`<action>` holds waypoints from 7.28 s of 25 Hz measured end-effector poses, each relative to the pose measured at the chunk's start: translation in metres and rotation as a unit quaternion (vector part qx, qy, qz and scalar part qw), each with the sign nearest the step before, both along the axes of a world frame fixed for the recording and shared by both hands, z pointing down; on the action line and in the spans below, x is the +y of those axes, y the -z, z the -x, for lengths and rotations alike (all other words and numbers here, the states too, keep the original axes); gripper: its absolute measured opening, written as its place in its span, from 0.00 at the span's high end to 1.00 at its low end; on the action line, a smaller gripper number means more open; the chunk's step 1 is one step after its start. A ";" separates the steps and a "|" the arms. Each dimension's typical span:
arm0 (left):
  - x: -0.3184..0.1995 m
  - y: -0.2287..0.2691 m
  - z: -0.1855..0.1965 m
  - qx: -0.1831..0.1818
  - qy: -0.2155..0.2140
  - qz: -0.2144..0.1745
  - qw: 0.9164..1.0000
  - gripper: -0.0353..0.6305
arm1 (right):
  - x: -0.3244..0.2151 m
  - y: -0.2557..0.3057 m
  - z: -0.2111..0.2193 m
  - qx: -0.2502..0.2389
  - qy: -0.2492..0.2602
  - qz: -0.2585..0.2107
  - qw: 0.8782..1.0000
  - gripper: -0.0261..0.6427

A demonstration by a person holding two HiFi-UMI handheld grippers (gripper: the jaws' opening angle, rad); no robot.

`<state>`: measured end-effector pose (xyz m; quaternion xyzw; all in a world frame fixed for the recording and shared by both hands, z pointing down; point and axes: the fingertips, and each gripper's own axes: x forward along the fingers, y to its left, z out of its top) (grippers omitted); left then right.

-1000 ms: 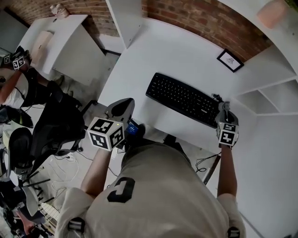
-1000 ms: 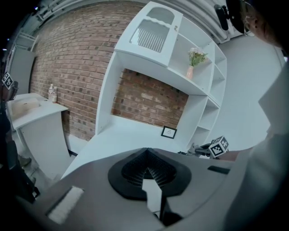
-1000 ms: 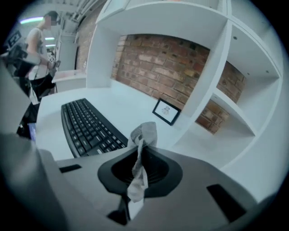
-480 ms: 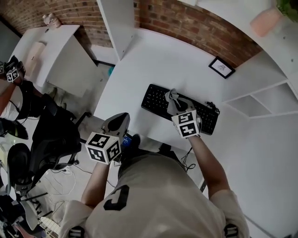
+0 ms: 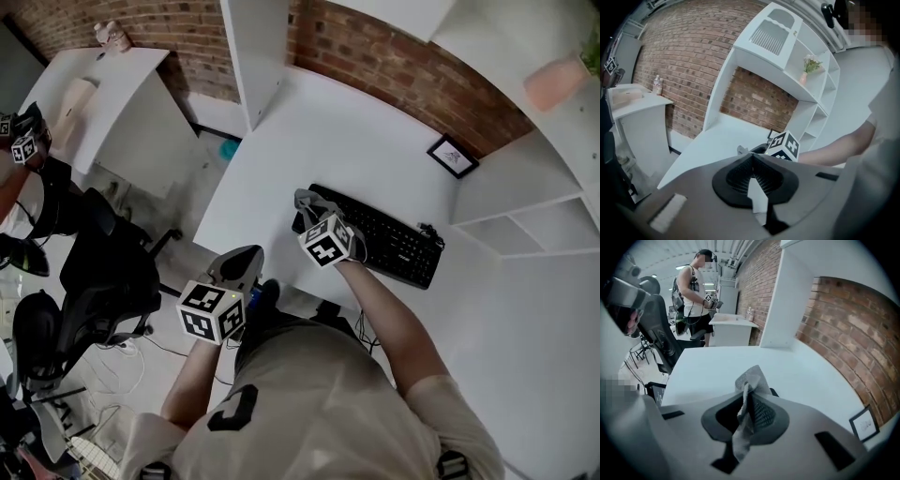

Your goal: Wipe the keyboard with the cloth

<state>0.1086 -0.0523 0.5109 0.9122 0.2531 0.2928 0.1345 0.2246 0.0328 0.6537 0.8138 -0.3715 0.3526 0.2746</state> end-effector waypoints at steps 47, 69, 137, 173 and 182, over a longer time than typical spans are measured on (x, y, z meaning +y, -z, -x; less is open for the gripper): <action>0.088 0.008 -0.008 -0.001 -0.131 -0.010 0.991 0.94 | 0.287 -0.031 0.080 -0.007 -0.217 0.123 0.968 0.94; 0.056 0.009 -0.013 0.007 -0.080 -0.013 0.997 0.94 | 0.395 -0.010 0.122 -0.028 -0.368 0.100 0.924 0.94; 0.042 0.003 -0.019 0.000 -0.097 0.005 0.995 0.94 | 0.150 -0.035 0.076 -0.017 -0.106 0.087 0.990 0.94; 0.133 0.007 -0.004 -0.003 -0.131 -0.030 0.991 0.94 | 0.324 -0.034 0.126 -0.015 -0.224 0.080 0.971 0.94; 0.159 0.011 0.005 0.001 -0.103 -0.047 0.994 0.94 | 0.366 -0.031 0.147 -0.009 -0.231 0.045 0.972 0.94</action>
